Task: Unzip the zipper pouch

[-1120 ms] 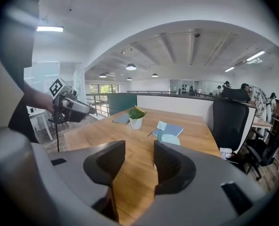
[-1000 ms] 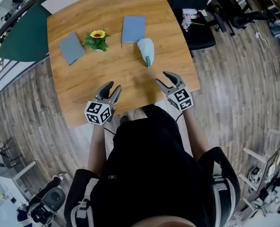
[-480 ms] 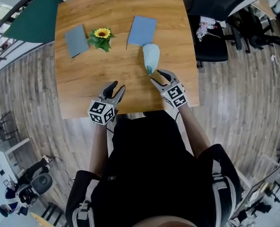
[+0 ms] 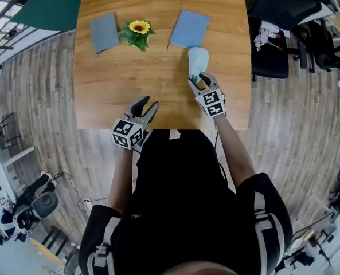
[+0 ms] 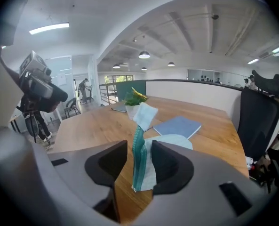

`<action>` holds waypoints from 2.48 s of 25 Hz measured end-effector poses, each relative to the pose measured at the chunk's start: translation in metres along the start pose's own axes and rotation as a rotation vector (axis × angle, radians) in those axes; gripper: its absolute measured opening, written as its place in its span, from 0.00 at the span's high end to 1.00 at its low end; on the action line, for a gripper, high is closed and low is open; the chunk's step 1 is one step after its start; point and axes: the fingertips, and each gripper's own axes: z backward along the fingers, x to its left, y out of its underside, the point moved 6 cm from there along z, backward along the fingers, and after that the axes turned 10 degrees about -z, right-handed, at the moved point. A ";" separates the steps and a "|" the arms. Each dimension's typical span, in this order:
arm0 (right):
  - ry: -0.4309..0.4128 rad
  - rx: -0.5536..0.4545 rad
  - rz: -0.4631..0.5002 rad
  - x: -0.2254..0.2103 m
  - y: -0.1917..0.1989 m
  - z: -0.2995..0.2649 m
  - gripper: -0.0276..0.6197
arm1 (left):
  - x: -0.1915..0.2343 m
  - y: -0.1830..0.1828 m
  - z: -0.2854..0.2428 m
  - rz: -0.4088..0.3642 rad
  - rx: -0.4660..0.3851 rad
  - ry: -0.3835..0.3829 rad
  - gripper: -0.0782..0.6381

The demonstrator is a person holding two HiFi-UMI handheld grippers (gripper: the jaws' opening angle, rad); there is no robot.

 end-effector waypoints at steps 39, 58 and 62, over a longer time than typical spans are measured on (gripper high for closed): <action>0.031 -0.433 -0.488 0.080 -0.117 0.095 0.91 | 0.016 0.010 -0.006 -0.214 -0.008 0.304 0.66; -0.014 -0.515 -0.569 0.106 -0.132 0.099 0.91 | 0.006 -0.040 -0.014 -0.167 -0.291 0.405 0.74; -0.014 -0.527 -0.618 0.100 -0.127 0.100 0.91 | 0.005 -0.045 -0.007 -0.201 -0.293 0.411 0.77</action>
